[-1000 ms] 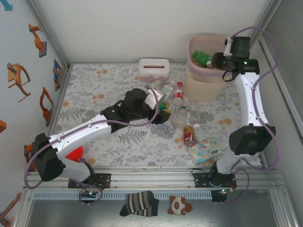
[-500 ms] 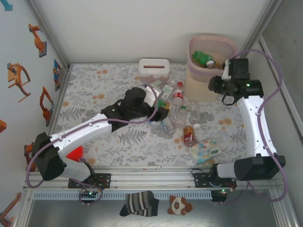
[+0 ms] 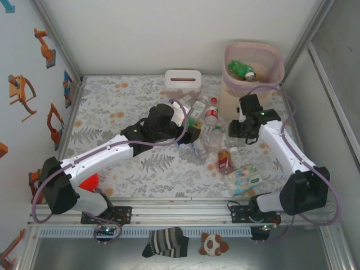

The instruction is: Put the plastic bottles in the bin

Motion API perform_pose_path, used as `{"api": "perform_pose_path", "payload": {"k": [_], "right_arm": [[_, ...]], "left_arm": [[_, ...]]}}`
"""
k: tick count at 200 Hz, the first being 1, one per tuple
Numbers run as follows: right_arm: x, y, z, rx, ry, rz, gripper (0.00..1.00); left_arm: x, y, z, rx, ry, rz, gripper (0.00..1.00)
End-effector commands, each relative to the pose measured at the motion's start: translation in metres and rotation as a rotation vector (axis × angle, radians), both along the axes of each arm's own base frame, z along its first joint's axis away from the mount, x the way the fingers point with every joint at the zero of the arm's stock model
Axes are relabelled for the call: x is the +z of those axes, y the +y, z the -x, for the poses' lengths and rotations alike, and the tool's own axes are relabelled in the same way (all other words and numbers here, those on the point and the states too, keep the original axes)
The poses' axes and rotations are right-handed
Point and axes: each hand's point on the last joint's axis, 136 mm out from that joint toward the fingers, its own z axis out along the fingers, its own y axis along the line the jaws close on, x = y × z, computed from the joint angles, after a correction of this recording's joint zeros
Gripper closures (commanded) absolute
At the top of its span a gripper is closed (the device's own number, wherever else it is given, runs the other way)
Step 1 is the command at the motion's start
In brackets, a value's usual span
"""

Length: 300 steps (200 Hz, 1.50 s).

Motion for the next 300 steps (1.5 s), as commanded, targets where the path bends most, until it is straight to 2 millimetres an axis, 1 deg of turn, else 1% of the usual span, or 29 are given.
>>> {"api": "perform_pose_path", "payload": {"k": [1, 16, 21, 43, 83, 101, 125, 157, 189, 220, 255, 287, 300], "right_arm": [[-0.020, 0.003, -0.018, -0.005, -0.060, 0.022, 0.44], [-0.037, 0.003, -0.022, -0.010, -0.053, 0.029, 0.43], [-0.042, 0.000, -0.023, -0.020, -0.047, 0.044, 0.43], [-0.058, -0.007, -0.027, -0.045, -0.034, 0.090, 0.42], [-0.086, -0.003, -0.029, -0.027, 0.018, 0.095, 0.44], [-0.093, -0.005, -0.030, -0.028, 0.032, 0.110, 0.45], [-0.091, -0.008, -0.028, -0.030, 0.025, 0.121, 0.50], [-0.078, -0.007, -0.025, -0.023, 0.012, 0.114, 0.56], [-0.052, -0.007, -0.022, -0.015, -0.012, 0.105, 0.58], [-0.018, 0.001, -0.016, 0.025, -0.049, 0.056, 0.58], [0.018, 0.015, -0.006, 0.153, -0.068, 0.009, 0.59], [0.061, 0.018, -0.012, 0.219, -0.136, 0.018, 0.60], [0.079, 0.022, -0.015, 0.239, -0.163, 0.002, 0.60]], "left_arm": [[-0.002, 0.003, -0.007, 0.031, 0.003, 0.009, 0.23], [-0.004, 0.003, -0.008, 0.030, 0.005, -0.001, 0.23], [-0.005, 0.003, -0.009, 0.032, 0.006, -0.005, 0.23], [-0.005, 0.004, -0.009, 0.033, 0.013, -0.007, 0.23], [-0.010, 0.006, -0.010, 0.038, 0.022, -0.013, 0.23], [-0.011, 0.005, -0.011, 0.036, 0.029, -0.006, 0.23], [-0.011, 0.004, -0.011, 0.036, 0.035, -0.001, 0.23], [-0.012, 0.005, -0.011, 0.040, 0.037, -0.001, 0.23], [-0.010, 0.006, -0.013, 0.049, 0.031, 0.007, 0.23], [-0.010, 0.006, -0.013, 0.052, 0.029, 0.011, 0.23], [-0.010, 0.009, -0.014, 0.054, 0.028, 0.009, 0.23], [-0.009, 0.012, -0.014, 0.054, 0.027, 0.008, 0.23], [-0.008, 0.014, -0.014, 0.056, 0.027, 0.006, 0.23]]}}
